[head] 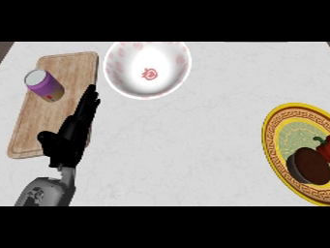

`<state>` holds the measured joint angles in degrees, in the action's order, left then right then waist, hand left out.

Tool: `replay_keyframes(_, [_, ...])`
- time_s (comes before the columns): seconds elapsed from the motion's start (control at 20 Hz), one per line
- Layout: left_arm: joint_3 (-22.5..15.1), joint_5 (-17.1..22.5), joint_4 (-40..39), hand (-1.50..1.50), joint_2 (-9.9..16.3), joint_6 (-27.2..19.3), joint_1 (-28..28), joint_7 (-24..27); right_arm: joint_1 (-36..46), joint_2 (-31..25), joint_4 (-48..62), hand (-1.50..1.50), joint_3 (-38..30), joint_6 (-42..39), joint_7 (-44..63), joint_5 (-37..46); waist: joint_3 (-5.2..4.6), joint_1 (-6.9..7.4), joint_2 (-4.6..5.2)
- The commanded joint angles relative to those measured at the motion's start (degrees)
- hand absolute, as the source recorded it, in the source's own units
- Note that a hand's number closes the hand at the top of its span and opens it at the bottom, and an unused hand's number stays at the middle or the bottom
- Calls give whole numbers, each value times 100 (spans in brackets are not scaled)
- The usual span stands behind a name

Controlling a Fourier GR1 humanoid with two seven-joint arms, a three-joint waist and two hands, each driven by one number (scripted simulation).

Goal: Pick the cupcake from the plate and place it in the bowl

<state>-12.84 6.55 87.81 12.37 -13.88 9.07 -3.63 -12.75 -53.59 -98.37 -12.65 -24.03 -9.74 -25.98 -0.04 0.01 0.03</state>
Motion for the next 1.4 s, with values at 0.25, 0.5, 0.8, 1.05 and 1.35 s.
replay_keyframes(0.25, [484,75,-210,0,139,321,457,-162,767,197,574,-150,717,-379,658,1071,5,25,10])
replay_keyframes(0.5, [327,-124,88,0,-153,317,-198,56,162,676,473,-150,385,-1002,163,1410,4,-19,-8])
replay_keyframes(0.8, [532,-264,261,0,-52,382,86,-317,268,1146,946,-150,213,-1280,-361,1729,7,-16,-9])
replay_keyframes(1.05, [433,-409,177,0,-411,448,37,-292,738,1184,1217,-150,-266,-1924,91,1321,4,-7,-6])
replay_keyframes(1.35, [594,-452,-206,0,-434,642,-234,363,612,1504,1583,-150,-404,-2210,-174,1529,5,-3,0])
